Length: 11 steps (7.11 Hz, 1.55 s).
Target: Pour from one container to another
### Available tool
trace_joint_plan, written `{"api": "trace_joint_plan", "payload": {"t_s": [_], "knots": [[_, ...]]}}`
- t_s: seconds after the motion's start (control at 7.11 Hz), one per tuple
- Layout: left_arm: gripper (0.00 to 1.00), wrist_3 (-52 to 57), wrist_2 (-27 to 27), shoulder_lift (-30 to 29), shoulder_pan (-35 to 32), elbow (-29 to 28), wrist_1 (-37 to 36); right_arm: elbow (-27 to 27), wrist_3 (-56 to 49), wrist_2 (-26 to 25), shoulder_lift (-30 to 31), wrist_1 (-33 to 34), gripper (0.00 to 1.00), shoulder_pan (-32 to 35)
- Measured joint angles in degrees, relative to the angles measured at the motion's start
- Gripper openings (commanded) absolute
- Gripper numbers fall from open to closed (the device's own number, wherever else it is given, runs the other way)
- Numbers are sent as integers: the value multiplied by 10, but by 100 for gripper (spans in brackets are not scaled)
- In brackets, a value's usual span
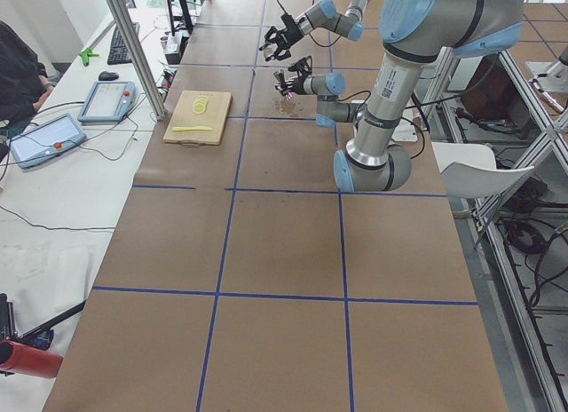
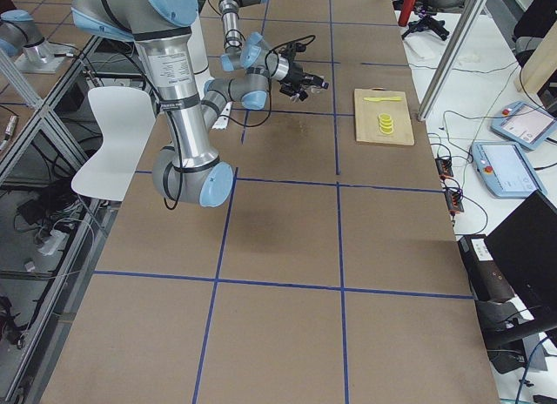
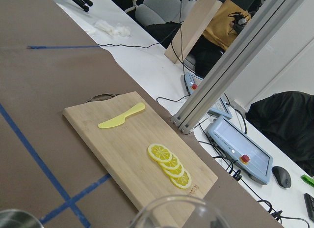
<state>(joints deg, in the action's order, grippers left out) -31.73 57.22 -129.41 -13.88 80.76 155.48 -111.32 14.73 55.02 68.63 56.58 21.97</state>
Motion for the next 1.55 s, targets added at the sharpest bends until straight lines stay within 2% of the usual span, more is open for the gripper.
{"api": "trace_joint_plan", "payload": {"t_s": [1.27, 1.55], "knots": [[0, 0, 0, -19, 0, -17, 0, -14, -118, -27, 1, 0, 0, -22], [0, 0, 0, -21, 0, -20, 0, -23, -145, -33, -2, 17, 0, -23]]}}
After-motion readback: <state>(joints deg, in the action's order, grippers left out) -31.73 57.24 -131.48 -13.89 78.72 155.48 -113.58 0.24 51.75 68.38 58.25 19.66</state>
